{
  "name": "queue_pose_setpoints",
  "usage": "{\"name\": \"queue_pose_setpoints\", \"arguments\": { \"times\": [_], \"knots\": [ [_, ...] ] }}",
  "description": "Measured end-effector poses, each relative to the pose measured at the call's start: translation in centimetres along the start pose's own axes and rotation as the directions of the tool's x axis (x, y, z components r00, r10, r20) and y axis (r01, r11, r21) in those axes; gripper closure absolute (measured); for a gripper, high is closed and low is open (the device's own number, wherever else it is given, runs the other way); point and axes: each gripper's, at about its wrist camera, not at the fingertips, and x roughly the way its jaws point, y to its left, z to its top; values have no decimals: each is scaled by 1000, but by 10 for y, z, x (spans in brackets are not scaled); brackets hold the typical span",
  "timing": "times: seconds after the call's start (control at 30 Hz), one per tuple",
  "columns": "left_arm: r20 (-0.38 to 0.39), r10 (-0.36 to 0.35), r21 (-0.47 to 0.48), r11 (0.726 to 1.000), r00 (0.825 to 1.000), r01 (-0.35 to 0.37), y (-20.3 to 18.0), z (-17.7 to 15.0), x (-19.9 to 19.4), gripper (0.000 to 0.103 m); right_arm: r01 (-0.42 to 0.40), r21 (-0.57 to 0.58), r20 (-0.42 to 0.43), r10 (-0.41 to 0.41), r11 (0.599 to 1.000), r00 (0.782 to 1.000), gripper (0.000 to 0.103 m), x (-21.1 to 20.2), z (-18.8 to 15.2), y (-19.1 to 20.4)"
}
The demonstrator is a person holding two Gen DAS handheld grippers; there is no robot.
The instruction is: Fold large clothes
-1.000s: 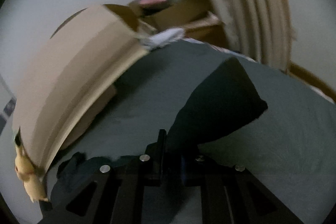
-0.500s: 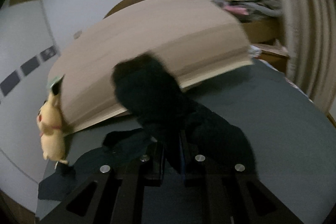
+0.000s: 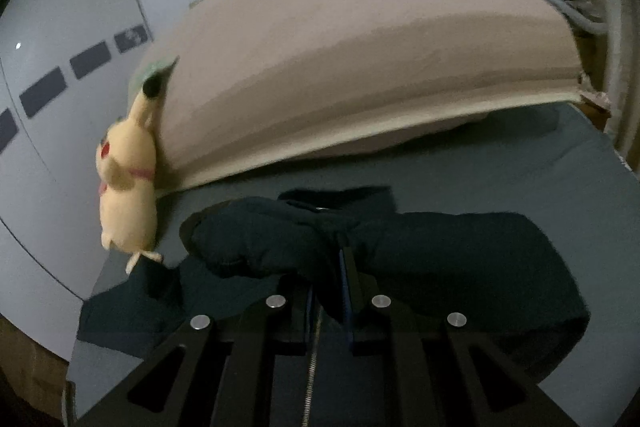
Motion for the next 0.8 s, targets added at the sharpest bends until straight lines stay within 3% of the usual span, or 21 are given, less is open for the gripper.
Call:
{"name": "queue_pose_setpoints", "arguments": {
  "times": [0.03, 0.1, 0.13, 0.17, 0.2, 0.3, 0.43, 0.53, 0.6, 0.7, 0.73, 0.77, 0.8],
  "knots": [
    [-1, -2, -1, 1000, 1000, 2, 1, 0, 0, 0, 3, -16, -35, -4, 1000, 999, 89, 10, -9, 10],
    [3, -4, 0, 1000, 1000, 4, 1, 1, -1, 0, 13, -80, -111, -22, 997, 994, 66, 34, -26, 30],
    [7, 0, 5, 1000, 1000, 0, 1, 2, -2, 0, 24, -106, -136, -39, 994, 990, 31, 41, -32, 35],
    [10, 2, 10, 1000, 1000, -2, 0, 3, -4, 0, 57, -166, -168, -85, 984, 982, 5, 51, -46, 45],
    [13, 3, 13, 1000, 1000, -3, 0, 3, -4, 0, 55, -194, -174, -89, 979, 981, 0, 53, -51, 48],
    [24, -5, 27, 1000, 1000, 4, -5, 7, -7, 0, 42, -284, -165, -92, 958, 982, 0, 49, -70, 60],
    [48, -46, 67, 997, 998, 43, -19, 24, -13, 0, 1, -265, -143, -41, 964, 989, 0, 31, -75, 54],
    [54, -142, 86, 987, 988, 137, -37, 46, -18, 0, -31, -179, -110, 11, 983, 994, 0, 10, -77, 21],
    [43, -225, 88, 971, 973, 221, -53, 63, -18, 0, -72, -90, -93, 64, 993, 994, 0, -2, -77, 0],
    [-31, -428, 47, 902, 903, 429, -86, 92, -1, 0, -134, 42, -46, 136, 990, 990, 0, -25, -76, -28],
    [-69, -499, 29, 865, 864, 501, -103, 104, 11, 0, -154, 103, -24, 157, 983, 987, 0, -36, -83, -46],
    [-96, -544, 7, 837, 834, 547, -118, 114, 22, 0, -165, 135, -16, 169, 977, 985, 0, -42, -86, -56],
    [-114, -568, -9, 821, 815, 571, -131, 121, 32, 0, -174, 163, -8, 177, 971, 984, 0, -48, -91, -66]
  ]
}}
